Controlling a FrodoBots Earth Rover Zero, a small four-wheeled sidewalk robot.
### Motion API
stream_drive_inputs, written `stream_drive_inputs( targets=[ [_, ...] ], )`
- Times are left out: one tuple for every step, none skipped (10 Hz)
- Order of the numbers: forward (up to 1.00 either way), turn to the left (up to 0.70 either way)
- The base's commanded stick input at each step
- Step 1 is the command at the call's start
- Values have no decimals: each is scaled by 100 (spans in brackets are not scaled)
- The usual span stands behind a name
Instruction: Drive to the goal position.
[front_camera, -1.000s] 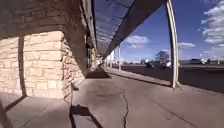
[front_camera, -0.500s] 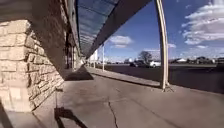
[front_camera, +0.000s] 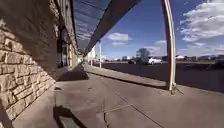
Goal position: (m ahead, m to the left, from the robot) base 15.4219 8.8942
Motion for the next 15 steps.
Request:
stream_drive_inputs(
  targets=[
    [85,27],
    [85,27],
    [85,27],
    [85,27],
    [85,27],
    [85,27],
    [85,27],
    [85,27],
    [85,27],
    [85,0],
    [85,0],
    [85,0],
    [85,0],
    [85,0],
    [85,0]
  ],
)
